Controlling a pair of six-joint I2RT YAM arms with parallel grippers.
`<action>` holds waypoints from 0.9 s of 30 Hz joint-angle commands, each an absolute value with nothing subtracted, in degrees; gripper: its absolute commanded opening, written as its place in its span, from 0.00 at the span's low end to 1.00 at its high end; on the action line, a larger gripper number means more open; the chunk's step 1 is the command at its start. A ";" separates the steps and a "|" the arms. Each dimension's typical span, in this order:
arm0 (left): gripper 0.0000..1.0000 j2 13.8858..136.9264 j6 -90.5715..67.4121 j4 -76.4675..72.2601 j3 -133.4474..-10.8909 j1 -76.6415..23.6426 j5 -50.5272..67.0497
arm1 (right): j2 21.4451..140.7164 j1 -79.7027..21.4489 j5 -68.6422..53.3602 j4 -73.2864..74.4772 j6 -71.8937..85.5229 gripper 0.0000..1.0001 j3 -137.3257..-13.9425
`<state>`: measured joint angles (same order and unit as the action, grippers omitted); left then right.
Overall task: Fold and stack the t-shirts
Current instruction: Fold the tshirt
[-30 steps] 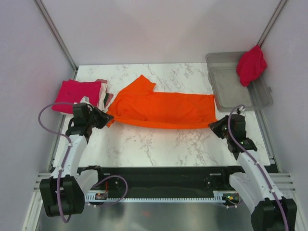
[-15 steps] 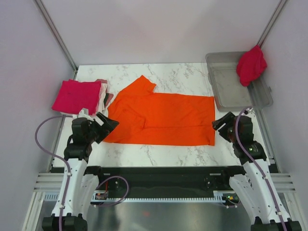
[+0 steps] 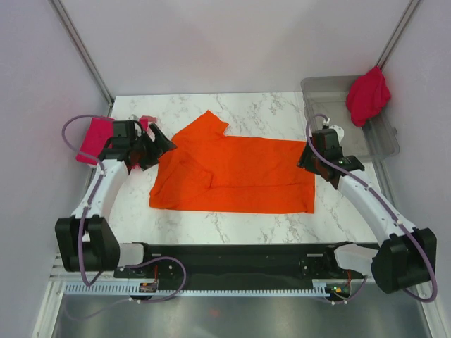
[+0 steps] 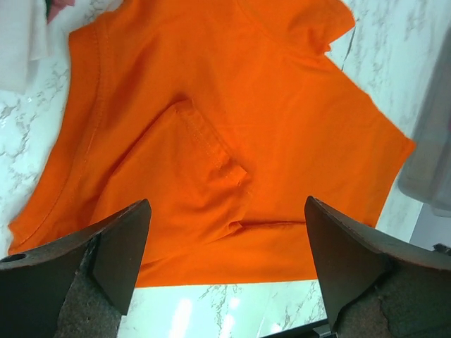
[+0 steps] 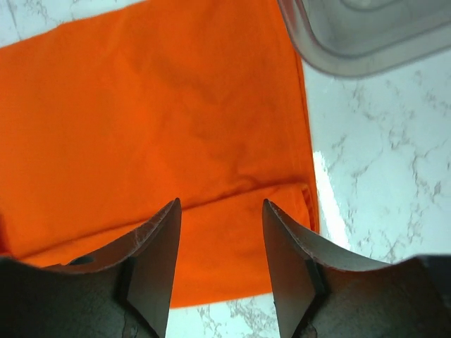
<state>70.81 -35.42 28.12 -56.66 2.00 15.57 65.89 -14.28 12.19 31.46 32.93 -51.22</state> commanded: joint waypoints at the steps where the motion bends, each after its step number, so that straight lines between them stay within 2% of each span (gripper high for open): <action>1: 0.96 78.11 -31.64 24.70 -63.62 -1.30 17.14 | 72.40 -14.59 17.31 28.66 28.13 0.57 -57.64; 10: 1.00 101.14 -31.46 22.68 -82.42 -3.52 16.17 | 93.67 -14.68 21.79 26.19 24.61 0.54 -71.08; 15: 1.00 112.39 -31.02 23.64 -95.15 -3.52 17.67 | 102.46 -14.68 18.47 24.70 23.73 0.53 -76.46; 17: 0.99 117.67 -30.76 24.43 -98.95 -3.60 17.75 | 103.53 -14.77 16.80 24.70 23.64 0.53 -78.48; 21: 0.91 125.76 -28.22 28.65 -110.27 -4.22 16.35 | 104.50 -15.29 15.38 24.52 22.94 0.54 -80.51; 27: 0.90 132.44 -24.79 32.87 -116.79 -5.71 10.03 | 102.57 -15.38 11.43 22.42 23.12 0.55 -79.72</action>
